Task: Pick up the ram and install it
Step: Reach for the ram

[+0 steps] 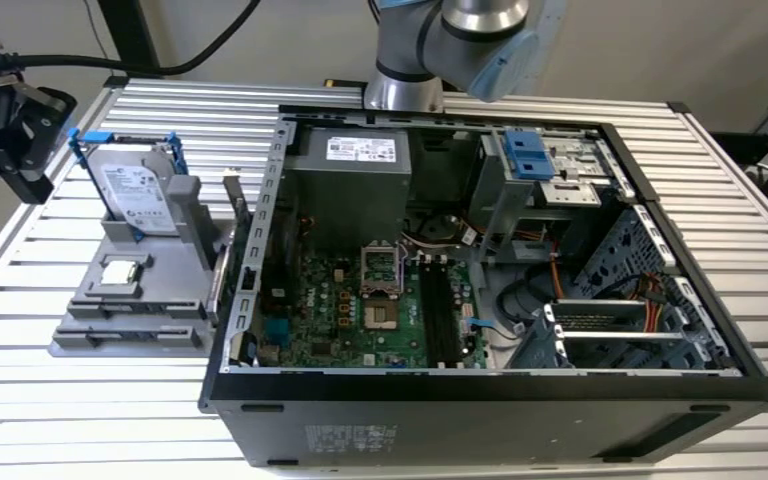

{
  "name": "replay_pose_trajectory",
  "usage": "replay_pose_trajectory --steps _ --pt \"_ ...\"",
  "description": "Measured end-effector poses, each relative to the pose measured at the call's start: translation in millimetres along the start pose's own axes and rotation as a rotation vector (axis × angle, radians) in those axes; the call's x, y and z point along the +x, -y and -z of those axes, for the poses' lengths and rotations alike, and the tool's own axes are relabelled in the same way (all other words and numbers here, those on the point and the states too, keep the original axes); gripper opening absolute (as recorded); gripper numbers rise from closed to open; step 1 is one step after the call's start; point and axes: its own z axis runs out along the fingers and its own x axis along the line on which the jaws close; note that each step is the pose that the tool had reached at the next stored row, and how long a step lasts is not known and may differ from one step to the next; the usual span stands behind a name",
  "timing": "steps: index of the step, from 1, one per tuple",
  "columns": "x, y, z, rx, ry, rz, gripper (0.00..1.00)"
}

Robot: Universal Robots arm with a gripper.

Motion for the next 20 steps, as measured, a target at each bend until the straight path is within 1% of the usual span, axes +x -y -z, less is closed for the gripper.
replay_pose_trajectory --steps 4,5,20 --pt "0.1 0.0 0.0 0.0000 0.0005 0.001 0.00" --pt "0.2 0.0 0.0 -0.0001 0.0002 0.009 0.00" --pt "0.2 0.0 -0.1 -0.0022 -0.0146 0.281 0.00"
